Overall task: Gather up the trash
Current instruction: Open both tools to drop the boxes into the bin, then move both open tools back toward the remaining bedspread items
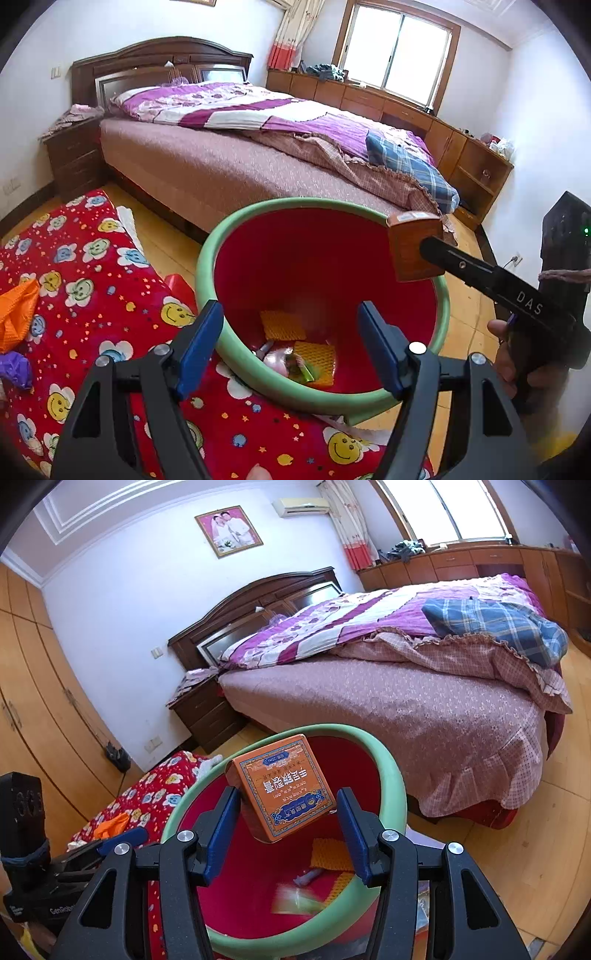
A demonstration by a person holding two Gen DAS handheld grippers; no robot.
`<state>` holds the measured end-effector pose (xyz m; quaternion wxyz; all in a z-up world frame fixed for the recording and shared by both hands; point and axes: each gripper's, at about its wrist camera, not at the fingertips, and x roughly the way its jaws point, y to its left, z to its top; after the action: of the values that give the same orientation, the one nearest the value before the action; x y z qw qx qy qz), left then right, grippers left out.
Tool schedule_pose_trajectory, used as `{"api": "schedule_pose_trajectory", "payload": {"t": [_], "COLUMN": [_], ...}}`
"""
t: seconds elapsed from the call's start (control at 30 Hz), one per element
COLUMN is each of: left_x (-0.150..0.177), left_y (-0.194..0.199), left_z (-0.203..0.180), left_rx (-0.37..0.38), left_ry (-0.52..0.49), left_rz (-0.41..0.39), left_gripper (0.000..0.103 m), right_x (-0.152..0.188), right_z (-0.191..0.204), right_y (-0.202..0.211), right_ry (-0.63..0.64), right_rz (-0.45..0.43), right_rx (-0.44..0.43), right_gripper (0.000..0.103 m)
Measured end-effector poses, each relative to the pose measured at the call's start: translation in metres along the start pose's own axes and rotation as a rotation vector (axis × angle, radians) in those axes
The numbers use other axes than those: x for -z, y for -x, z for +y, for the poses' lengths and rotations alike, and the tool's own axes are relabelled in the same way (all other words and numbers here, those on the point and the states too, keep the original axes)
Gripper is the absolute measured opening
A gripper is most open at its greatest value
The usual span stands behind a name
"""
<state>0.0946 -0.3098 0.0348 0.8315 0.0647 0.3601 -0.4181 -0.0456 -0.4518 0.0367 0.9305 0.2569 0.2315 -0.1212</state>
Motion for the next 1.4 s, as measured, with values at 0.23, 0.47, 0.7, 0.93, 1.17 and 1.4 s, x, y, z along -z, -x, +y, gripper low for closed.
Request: {"api": "schedule_pose_trajectory", "payload": {"t": [0.23,0.47,0.7,0.93,1.17,1.4], "left_x": [0.001,0.001,0.006,0.016,0.027,0.039], "left_y": [0.008,0.029,0.053,0.086,0.123,0.155], "left_z": [0.005,0.014,0.027,0.034,0.039,0.048], "left_rx": [-0.008,-0.027,-0.049,-0.088,-0.117,-0.17], "left_ry": [0.031,0.074,0.134,0.155,0.181,0.197], "left_rz": [-0.009,-0.035,-0.042,-0.074,-0.113,-0.138], "left_gripper": [0.074,0.074,0.074,0.074,0.074,0.074], "right_x": [0.003,0.003,0.005,0.008,0.013,0.024], "right_z": [0.003,0.012,0.03,0.05,0.078,0.107], "right_y": [-0.002,-0.002,0.014,0.034,0.05,0.06], "right_ry": [-0.006,0.003,0.025,0.046,0.074,0.107], "right_rz": [0.03,0.04,0.025,0.009,0.007,0.025], "right_rx": [-0.016,-0.021,-0.026,-0.041,-0.078,-0.108], "right_gripper": [0.057,0.058,0.058,0.059,0.059,0.059]}}
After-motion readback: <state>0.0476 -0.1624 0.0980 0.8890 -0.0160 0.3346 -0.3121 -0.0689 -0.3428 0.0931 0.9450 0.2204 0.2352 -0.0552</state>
